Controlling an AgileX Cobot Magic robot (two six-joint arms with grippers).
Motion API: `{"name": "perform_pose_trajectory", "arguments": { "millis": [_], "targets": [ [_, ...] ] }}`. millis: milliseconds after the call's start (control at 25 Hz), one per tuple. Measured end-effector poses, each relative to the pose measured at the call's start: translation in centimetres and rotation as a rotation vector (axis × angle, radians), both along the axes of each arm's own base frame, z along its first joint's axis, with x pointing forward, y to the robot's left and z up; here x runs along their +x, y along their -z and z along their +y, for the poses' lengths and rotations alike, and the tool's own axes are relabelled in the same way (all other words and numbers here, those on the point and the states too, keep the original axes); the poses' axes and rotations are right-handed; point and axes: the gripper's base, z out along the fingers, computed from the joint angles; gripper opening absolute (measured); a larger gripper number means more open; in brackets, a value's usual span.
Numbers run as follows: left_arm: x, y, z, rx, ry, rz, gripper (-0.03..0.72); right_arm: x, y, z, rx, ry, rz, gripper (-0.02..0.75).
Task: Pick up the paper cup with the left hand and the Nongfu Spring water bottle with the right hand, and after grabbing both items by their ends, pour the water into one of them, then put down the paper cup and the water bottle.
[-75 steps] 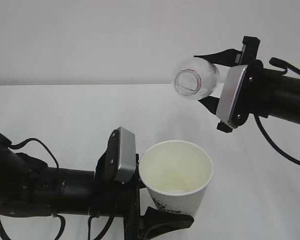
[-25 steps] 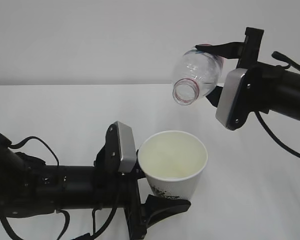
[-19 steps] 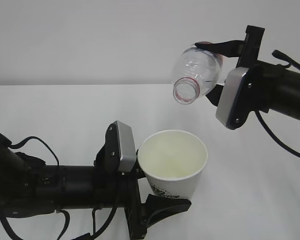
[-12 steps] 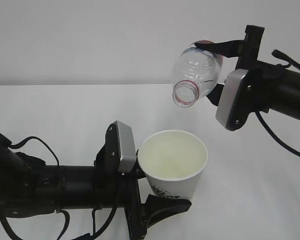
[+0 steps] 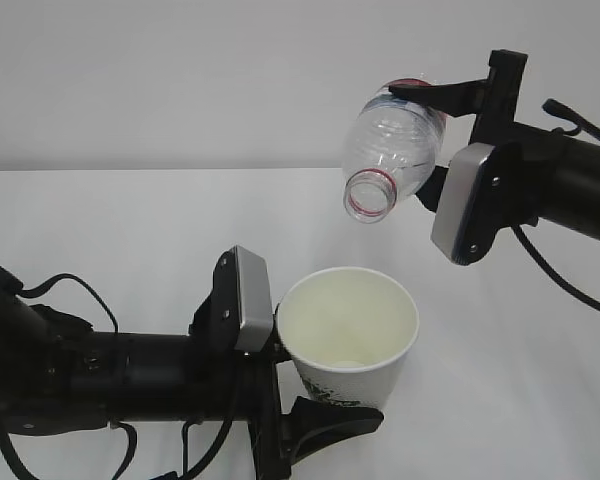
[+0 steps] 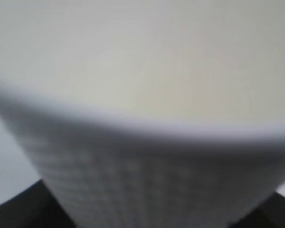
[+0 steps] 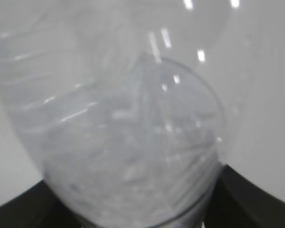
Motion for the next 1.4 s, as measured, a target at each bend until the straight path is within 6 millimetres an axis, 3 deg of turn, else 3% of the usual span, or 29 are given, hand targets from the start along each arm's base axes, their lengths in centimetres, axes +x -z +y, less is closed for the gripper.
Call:
{"name": "perform_pose_trajectory", "arguments": {
  "millis": [1400],
  "targets": [
    [0.22, -0.05, 0.02, -0.006, -0.026, 0.005, 0.547, -0.03, -0.11, 0.04, -0.043, -0.008, -0.059, 0.481]
  ]
}}
